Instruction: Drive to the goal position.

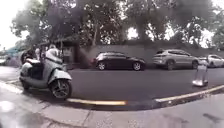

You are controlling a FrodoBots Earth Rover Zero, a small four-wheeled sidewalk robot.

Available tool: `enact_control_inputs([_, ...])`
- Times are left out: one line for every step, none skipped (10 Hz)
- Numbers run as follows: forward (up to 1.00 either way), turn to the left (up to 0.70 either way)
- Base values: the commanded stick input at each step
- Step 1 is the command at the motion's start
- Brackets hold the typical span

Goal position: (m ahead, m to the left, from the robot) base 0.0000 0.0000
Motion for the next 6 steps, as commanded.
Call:
enact_control_inputs([0.00, 0.00])
enact_control_inputs([0.00, 0.00])
enact_control_inputs([0.00, 0.00])
enact_control_inputs([0.00, 0.00])
enact_control_inputs([-0.01, 0.00])
enact_control_inputs([-0.26, 0.00])
